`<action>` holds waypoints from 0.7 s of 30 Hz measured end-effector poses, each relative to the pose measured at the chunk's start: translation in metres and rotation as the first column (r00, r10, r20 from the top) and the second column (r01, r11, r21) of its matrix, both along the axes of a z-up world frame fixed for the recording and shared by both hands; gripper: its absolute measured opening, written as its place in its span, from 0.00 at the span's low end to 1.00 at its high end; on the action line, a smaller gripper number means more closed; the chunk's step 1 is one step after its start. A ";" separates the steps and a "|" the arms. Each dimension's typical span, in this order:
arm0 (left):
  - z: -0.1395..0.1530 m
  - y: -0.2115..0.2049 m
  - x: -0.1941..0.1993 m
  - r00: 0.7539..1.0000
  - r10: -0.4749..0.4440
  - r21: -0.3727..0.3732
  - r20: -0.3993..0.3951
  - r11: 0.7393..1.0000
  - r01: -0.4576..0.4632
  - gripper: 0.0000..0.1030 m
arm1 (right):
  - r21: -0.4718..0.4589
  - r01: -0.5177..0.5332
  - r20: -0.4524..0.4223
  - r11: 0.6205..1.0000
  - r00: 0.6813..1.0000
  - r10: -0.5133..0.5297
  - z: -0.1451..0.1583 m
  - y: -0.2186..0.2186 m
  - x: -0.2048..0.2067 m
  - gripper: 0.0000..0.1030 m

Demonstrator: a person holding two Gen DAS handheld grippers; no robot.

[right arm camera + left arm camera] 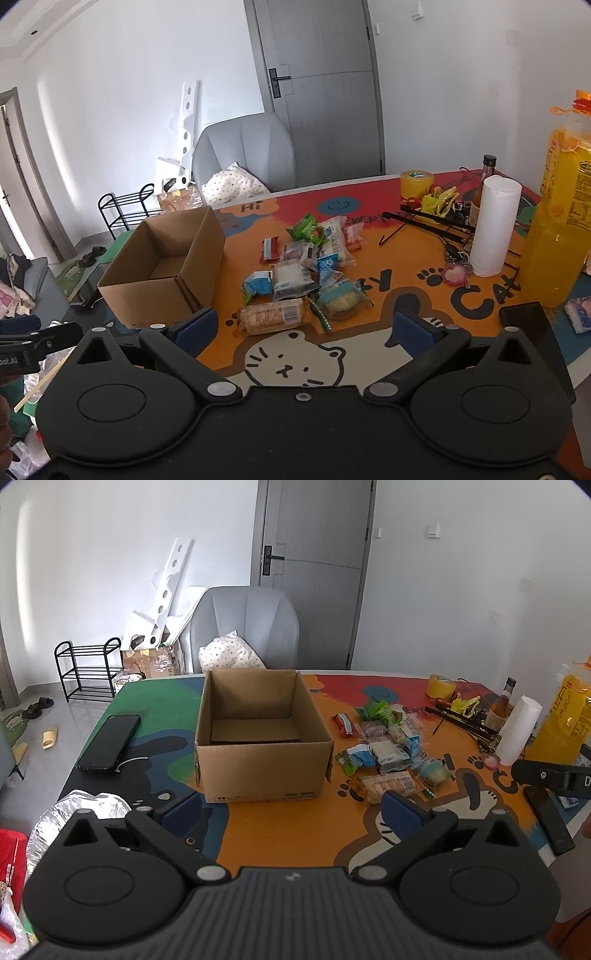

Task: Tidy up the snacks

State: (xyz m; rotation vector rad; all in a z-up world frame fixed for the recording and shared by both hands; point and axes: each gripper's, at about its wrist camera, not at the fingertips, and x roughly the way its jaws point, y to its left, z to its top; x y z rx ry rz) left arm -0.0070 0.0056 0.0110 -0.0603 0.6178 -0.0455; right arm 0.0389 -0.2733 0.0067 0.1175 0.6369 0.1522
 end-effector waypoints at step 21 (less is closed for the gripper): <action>-0.012 -0.005 0.013 1.000 -0.020 -0.060 0.000 0.998 0.020 1.00 | -0.005 0.005 -0.025 1.000 1.000 -0.005 -0.012 -0.005 0.016 1.00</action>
